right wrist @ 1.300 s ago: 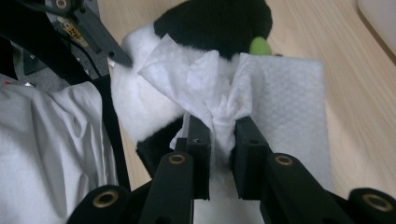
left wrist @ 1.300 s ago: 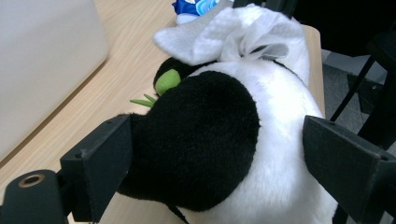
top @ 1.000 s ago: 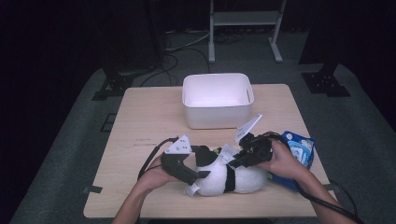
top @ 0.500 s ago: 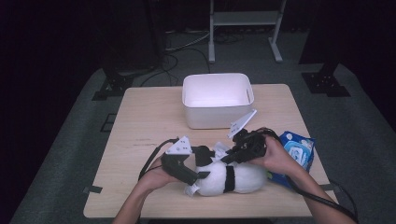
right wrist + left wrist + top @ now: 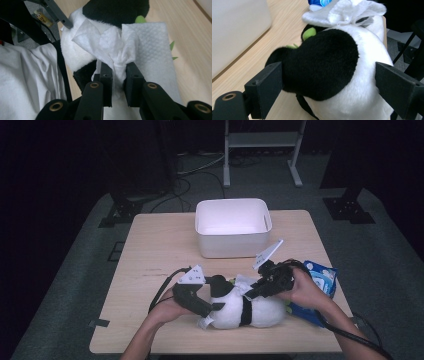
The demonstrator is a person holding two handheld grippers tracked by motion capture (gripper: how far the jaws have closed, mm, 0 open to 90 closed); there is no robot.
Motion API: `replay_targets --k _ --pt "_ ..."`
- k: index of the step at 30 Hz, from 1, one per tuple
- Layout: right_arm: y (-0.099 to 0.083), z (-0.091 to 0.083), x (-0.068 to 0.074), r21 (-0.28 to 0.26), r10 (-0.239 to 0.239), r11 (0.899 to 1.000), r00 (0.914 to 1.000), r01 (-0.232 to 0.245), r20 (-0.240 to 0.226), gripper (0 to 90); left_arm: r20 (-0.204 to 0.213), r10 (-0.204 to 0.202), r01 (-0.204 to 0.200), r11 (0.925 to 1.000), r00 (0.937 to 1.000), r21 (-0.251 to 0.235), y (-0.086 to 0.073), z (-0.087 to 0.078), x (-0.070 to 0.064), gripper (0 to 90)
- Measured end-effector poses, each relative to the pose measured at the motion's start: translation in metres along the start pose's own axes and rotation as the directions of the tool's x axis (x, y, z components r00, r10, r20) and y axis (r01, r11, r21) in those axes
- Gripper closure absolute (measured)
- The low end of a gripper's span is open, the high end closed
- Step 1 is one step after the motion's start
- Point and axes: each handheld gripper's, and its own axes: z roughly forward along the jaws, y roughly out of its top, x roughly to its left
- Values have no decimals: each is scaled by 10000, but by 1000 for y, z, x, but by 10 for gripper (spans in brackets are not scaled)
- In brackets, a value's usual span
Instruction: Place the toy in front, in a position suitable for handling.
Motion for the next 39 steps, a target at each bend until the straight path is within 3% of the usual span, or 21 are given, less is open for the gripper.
replay_targets --k 15,28,34,39 --pt "0 15 0 -235 96 9997 9997 -101 -210 781 80 -70 68 9997 9999 229 0 -2 2 79" --pt "19 30 -1 -417 -134 9991 9994 121 -318 783 -449 60 -35 9984 9990 568 -4 -17 9 79" --pt "31 39 -3 -501 -326 9983 9989 308 -348 783 -677 -74 120 9976 9977 682 -7 -27 14 75" --pt "34 41 -5 -502 -243 9985 9987 221 -443 782 -707 37 0 9986 9975 532 -5 -34 13 74"
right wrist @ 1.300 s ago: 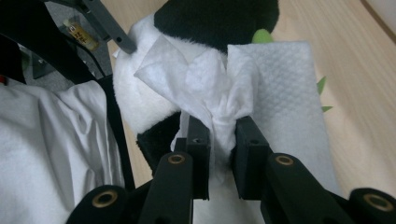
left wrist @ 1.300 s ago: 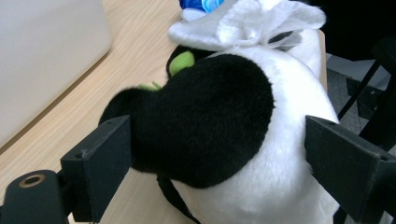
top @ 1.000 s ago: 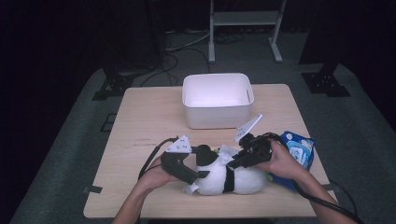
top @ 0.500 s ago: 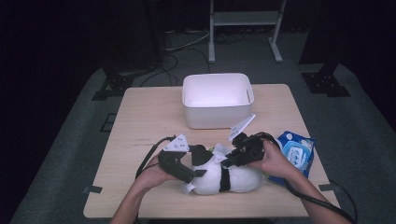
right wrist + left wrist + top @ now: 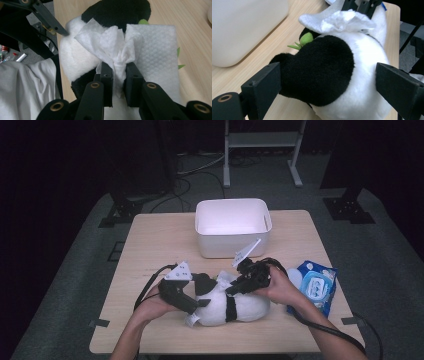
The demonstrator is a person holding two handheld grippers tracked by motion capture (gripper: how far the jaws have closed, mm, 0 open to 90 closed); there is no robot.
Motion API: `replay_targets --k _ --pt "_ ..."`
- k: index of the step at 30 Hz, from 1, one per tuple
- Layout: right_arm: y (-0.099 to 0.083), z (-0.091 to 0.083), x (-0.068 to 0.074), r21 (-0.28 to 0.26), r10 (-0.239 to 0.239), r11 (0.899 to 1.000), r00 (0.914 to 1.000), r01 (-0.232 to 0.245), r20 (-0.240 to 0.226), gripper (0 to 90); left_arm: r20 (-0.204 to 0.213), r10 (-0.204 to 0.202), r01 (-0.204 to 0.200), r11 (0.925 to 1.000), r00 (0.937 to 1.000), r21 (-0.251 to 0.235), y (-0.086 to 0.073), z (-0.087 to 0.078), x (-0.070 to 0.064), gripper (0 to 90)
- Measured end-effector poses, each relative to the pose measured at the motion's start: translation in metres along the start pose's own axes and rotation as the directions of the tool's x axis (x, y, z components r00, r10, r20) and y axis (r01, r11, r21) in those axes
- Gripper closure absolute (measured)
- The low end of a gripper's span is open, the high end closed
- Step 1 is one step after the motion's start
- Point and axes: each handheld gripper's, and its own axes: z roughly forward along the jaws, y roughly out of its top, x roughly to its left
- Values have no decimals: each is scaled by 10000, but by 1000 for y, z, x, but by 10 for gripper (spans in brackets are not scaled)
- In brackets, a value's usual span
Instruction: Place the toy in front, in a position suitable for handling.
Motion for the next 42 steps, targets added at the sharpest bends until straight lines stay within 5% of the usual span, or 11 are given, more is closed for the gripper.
replay_targets --k 10,22,27,38,42 --pt "-8 -6 13 446 -175 9988 9990 194 -413 777 229 274 -275 9996 9994 68 3 7 -9 60" --pt "-4 -21 15 392 -426 9984 9988 416 246 764 395 -425 419 9990 9983 176 -2 9 -5 64" --pt "-6 -16 16 924 -424 9950 9986 393 324 767 590 -667 659 9977 9960 145 -1 11 -5 47" --pt "-7 3 21 1318 -481 9902 9987 456 158 787 442 -67 36 9976 9990 697 0 29 -19 0" --pt "-8 2 19 1224 -336 9920 9994 326 65 786 446 26 -59 9973 9990 731 -1 27 -18 52"
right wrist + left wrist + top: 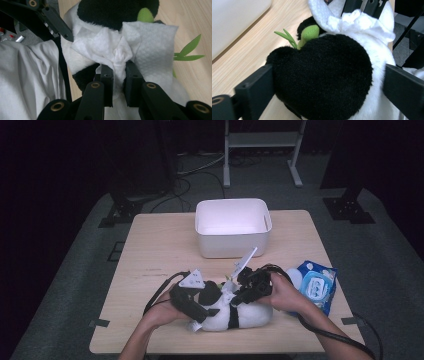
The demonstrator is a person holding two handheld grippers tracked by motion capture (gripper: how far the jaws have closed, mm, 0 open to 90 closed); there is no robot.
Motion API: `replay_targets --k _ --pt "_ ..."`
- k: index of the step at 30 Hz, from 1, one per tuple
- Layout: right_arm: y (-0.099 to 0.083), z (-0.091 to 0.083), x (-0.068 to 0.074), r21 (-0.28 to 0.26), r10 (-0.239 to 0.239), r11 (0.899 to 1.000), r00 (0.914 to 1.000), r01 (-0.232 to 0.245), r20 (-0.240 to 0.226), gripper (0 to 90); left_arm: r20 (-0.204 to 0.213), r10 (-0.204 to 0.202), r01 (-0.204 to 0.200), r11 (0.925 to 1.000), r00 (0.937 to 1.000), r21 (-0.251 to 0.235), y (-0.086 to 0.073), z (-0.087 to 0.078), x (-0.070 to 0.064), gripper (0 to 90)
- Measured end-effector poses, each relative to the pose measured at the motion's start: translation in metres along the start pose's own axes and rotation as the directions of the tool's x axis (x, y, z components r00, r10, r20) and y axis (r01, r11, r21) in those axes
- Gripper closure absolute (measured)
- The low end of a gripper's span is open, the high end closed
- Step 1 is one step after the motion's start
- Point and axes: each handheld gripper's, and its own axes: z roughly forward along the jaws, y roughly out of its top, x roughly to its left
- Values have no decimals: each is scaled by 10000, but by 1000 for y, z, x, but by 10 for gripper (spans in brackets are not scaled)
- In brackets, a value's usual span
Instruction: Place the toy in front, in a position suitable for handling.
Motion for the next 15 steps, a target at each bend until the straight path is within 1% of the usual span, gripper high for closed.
replay_targets --k 4,6,7,8,11,13,15 --pt "0 -5 0 -172 6 9999 10000 -6 45 783 -25 -61 61 9999 10000 -98 -1 -1 1 84" --pt "1 -9 -2 -337 5 9994 10000 -6 -6 784 7 -69 69 9998 10000 -178 -1 -1 1 84" --pt "2 -10 -3 -492 -53 9988 10000 55 46 784 37 -11 11 9999 10000 -170 -1 -1 1 84" --pt "4 -11 -4 -574 -16 9984 10000 19 63 784 34 58 -57 9999 10000 -144 -1 -2 1 83" --pt "12 -12 -5 -806 -97 9967 10000 98 9 784 14 92 -92 9998 10000 -171 0 -1 0 83" --pt "19 -10 -5 -990 -196 9949 9998 196 12 784 26 116 -116 9998 9999 -147 -1 -2 1 82" --pt "25 -8 -4 -1070 -157 9941 9999 156 -3 784 29 98 -98 9998 9999 -151 -1 -3 1 82"
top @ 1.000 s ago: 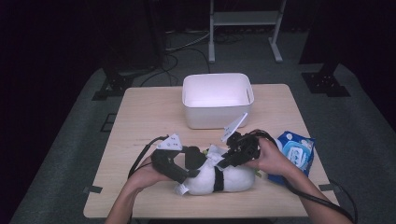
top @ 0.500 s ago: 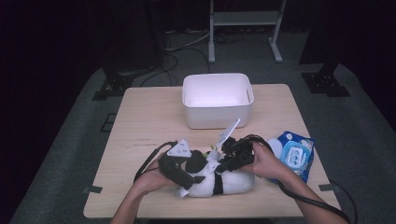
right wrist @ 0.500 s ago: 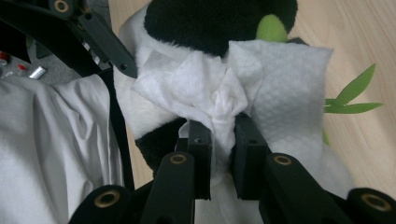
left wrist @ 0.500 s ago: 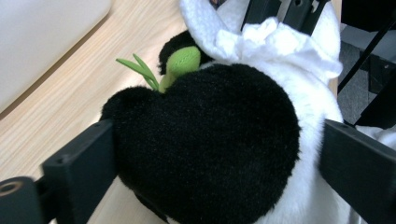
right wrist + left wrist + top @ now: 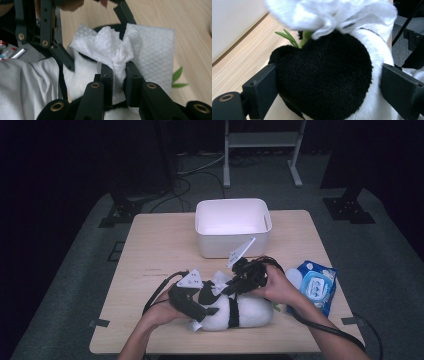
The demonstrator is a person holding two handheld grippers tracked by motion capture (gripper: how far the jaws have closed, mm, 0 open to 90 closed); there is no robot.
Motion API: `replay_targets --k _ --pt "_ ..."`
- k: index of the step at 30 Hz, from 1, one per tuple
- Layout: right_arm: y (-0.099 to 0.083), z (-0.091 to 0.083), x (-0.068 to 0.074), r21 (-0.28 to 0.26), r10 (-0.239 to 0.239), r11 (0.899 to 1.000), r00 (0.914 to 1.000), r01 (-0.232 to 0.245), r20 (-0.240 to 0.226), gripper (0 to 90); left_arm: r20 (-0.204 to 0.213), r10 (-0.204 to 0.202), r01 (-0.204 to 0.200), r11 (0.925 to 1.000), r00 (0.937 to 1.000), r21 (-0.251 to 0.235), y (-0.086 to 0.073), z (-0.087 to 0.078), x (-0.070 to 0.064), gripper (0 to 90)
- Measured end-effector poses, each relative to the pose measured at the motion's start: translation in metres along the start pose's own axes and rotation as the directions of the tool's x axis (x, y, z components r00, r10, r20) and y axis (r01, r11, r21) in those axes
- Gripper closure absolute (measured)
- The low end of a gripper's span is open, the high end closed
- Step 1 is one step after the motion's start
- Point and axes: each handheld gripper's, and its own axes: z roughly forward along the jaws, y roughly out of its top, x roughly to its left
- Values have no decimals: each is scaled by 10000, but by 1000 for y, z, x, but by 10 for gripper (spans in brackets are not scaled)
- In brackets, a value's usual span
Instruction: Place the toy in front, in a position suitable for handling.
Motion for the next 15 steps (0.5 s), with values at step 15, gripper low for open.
replay_targets --k 15 --pt "-21 -25 1 696 178 9974 9992 -203 362 779 -277 -201 194 9995 9994 -232 1 -1 2 91"
